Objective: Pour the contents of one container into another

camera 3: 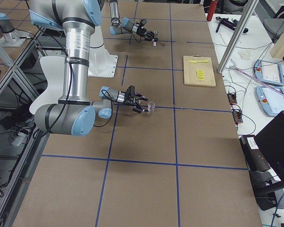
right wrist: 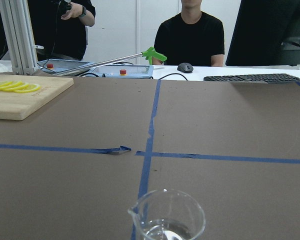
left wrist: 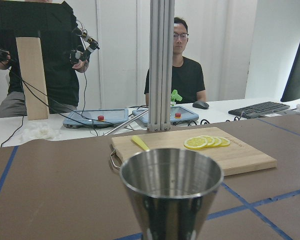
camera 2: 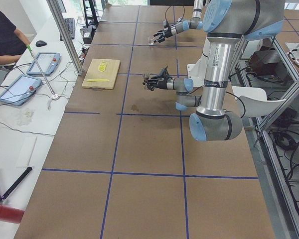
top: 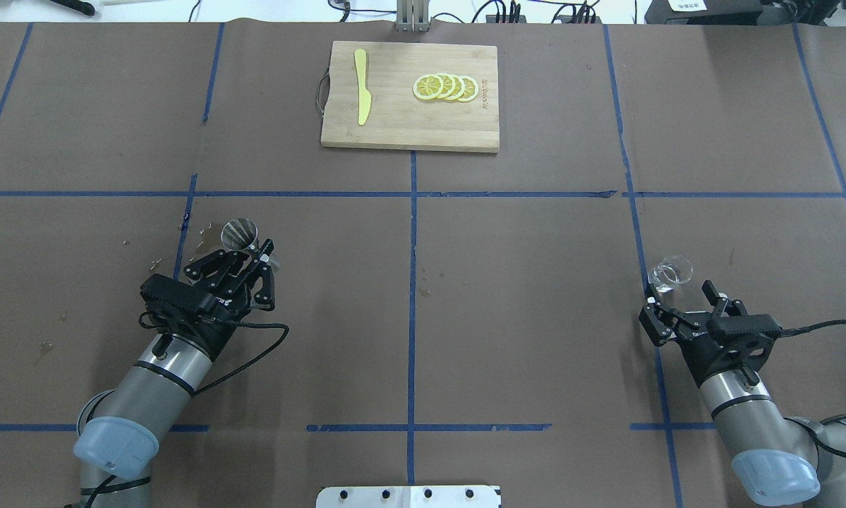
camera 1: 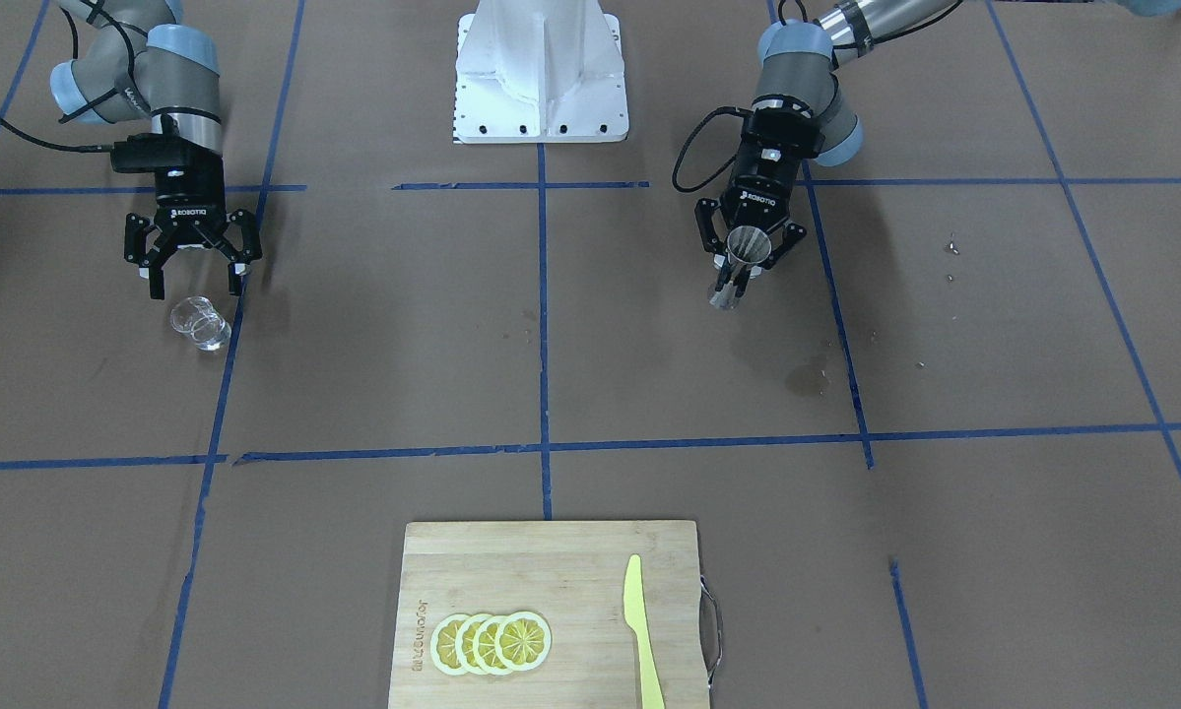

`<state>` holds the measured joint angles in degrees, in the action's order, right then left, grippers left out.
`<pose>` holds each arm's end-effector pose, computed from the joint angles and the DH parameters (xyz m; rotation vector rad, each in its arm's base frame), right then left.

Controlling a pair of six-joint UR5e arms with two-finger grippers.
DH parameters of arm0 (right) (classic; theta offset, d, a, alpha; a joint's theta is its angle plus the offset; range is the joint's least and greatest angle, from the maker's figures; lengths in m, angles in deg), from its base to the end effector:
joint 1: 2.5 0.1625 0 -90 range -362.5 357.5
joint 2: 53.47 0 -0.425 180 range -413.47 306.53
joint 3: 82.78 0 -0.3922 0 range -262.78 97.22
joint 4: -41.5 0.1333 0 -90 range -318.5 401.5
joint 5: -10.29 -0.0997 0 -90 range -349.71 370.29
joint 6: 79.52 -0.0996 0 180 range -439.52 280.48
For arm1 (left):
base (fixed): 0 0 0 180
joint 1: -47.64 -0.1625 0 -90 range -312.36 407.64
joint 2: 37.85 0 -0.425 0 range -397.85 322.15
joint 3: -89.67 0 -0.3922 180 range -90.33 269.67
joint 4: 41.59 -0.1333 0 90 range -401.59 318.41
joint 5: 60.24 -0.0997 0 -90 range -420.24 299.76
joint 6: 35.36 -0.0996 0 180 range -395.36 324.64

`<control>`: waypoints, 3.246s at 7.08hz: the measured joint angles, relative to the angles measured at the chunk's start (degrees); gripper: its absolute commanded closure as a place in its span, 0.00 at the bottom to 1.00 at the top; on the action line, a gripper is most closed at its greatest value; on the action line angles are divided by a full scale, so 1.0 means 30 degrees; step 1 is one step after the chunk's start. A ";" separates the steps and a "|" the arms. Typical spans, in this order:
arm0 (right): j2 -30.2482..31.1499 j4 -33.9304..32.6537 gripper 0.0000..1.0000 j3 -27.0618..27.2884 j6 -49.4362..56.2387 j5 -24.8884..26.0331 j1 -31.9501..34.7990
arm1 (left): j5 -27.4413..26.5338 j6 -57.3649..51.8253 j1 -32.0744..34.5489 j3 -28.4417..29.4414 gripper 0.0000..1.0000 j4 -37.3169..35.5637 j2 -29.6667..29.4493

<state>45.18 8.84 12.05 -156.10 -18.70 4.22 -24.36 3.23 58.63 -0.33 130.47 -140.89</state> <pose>-0.3968 -0.2687 0.5573 1.1104 -0.6538 0.3957 0.4768 -0.3106 0.3836 1.3538 0.9047 -0.2410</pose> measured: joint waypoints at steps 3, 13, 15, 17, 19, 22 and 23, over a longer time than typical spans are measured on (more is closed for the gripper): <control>-0.0623 0.0038 0.02 -0.1037 0.0130 -0.0764 0.0893 | -0.0010 0.0000 0.0000 -0.0009 1.00 0.0010 0.0046; -0.1361 0.0198 0.82 -0.1442 0.0705 -0.0988 0.1198 | -0.0039 0.0026 0.0000 -0.0057 1.00 0.0039 0.0070; -0.1393 0.2722 0.88 -0.1398 0.2829 -0.1765 0.1414 | -0.0025 0.0041 -0.0054 -0.0043 1.00 0.0039 0.0024; -0.1577 0.5003 0.88 -0.1279 0.4920 -0.2036 0.1480 | 0.0150 -0.0029 -0.0414 0.0006 1.00 0.0008 -0.0563; -0.2201 0.5351 0.88 -0.1132 0.6097 -0.2004 0.1502 | 0.1023 -0.0056 -0.0787 -0.0070 1.00 0.0085 -0.1153; -0.2276 0.5406 0.88 -0.1149 0.6327 -0.1944 0.1510 | 0.3015 -0.0103 -0.0747 -0.0372 1.00 0.0341 -0.1551; -0.2285 0.5407 0.88 -0.1163 0.6333 -0.1941 0.1510 | 0.3049 -0.0421 -0.0738 -0.0329 1.00 0.0300 -0.1589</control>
<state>38.33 25.06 8.56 -137.10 -24.52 8.75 -15.21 1.96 56.41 -1.31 131.37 -145.66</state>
